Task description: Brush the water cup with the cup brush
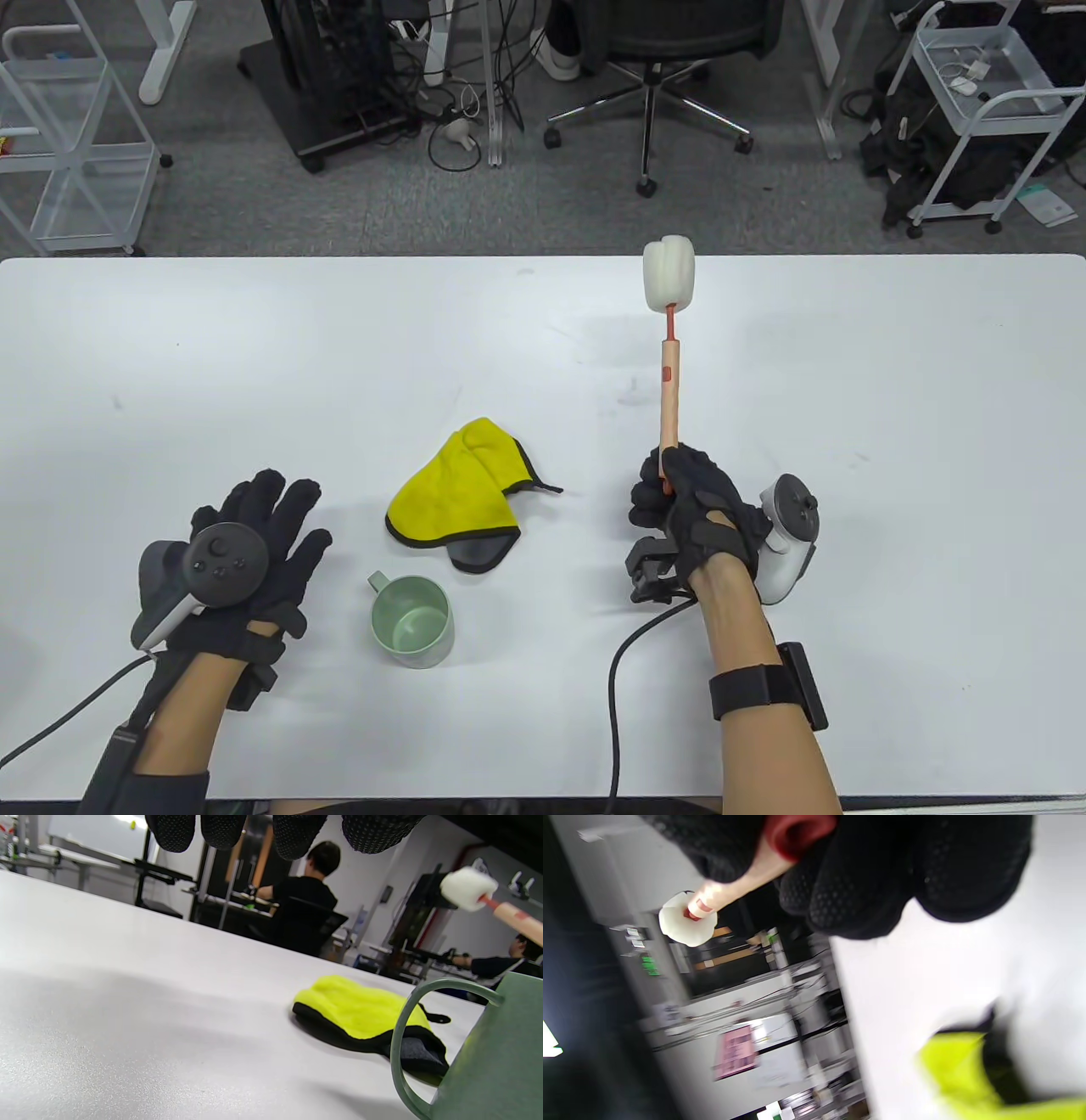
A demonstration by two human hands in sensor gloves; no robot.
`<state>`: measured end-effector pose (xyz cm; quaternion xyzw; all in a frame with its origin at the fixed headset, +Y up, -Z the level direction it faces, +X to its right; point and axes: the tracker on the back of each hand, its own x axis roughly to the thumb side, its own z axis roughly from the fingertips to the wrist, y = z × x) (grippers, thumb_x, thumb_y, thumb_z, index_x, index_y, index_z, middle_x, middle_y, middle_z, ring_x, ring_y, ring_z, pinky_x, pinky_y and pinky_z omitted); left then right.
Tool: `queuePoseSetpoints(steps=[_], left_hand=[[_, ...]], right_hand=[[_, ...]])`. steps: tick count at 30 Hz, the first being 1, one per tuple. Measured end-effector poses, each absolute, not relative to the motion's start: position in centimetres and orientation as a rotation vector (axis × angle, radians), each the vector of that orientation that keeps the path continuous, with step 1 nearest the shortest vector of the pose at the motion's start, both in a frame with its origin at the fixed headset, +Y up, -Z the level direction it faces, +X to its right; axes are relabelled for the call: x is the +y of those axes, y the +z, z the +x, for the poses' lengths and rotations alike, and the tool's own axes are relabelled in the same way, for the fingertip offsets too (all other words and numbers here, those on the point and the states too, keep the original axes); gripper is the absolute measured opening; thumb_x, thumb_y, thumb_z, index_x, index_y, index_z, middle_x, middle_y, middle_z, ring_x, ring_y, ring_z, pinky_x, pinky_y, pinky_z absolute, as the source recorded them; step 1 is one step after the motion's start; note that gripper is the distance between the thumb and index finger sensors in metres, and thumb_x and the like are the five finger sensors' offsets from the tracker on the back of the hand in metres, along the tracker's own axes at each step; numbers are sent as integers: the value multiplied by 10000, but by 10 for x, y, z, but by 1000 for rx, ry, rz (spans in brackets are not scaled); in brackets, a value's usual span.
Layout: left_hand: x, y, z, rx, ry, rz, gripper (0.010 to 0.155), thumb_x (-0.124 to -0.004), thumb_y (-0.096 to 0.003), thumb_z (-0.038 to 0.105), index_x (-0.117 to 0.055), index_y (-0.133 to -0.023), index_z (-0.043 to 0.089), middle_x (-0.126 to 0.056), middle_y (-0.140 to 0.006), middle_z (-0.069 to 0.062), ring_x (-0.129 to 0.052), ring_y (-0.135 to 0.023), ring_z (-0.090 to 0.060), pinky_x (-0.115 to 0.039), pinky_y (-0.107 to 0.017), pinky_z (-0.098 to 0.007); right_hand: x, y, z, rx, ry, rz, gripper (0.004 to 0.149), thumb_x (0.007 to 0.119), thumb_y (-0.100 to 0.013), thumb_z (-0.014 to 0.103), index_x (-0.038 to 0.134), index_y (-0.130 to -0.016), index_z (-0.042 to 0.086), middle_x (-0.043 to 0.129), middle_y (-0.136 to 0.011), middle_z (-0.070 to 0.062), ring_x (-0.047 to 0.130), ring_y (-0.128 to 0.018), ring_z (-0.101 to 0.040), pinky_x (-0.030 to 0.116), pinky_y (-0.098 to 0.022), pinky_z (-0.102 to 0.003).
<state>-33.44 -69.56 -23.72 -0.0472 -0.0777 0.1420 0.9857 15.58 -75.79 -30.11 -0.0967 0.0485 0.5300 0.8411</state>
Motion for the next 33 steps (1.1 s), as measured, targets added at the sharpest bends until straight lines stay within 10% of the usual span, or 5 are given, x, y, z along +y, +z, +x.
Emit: queuePoseSetpoints(steps=[33], left_hand=[[-723,-235,-278,-517,138,-365,651,-757,-643,391,-420,-1200,410,-429,-1273,-18,-565,-1178,-366,-426,-846,-661]], right_hand=[[-746,-294,143,94,998,-149,579,597,-486,302,484,-998,59,809,-678,-137,874,-390,-231,774,-428,-583]])
